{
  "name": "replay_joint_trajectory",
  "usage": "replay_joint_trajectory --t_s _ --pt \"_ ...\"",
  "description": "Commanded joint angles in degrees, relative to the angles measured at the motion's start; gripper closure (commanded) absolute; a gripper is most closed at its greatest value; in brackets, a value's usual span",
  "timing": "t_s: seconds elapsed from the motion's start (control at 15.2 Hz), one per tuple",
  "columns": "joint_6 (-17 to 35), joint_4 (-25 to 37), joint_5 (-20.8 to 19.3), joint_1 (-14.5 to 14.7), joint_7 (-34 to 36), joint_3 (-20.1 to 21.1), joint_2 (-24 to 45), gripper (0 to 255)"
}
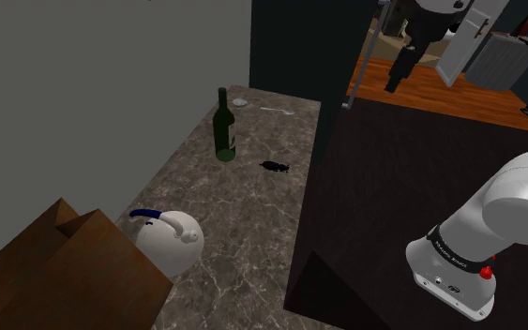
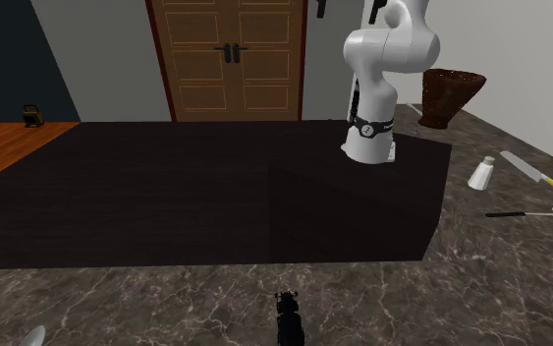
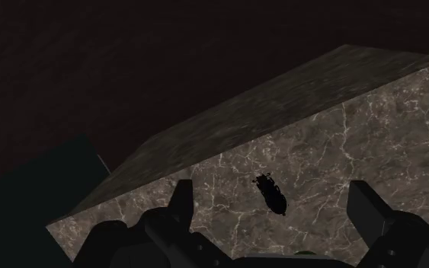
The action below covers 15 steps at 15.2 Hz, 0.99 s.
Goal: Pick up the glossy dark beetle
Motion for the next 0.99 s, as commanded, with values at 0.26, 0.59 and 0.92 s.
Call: replay_joint_trajectory --t_s 0.26,0.59,0.92 --pt "8.13 -3.05 -0.01 0.54 -1.16 -0.50 5.18 0" --pt "18.22 -5.05 0.04 1.19 -2.65 -1.00 13.41 0" --pt "27.83 -4.99 0.21 1.84 -4.20 -1.31 23.23 0"
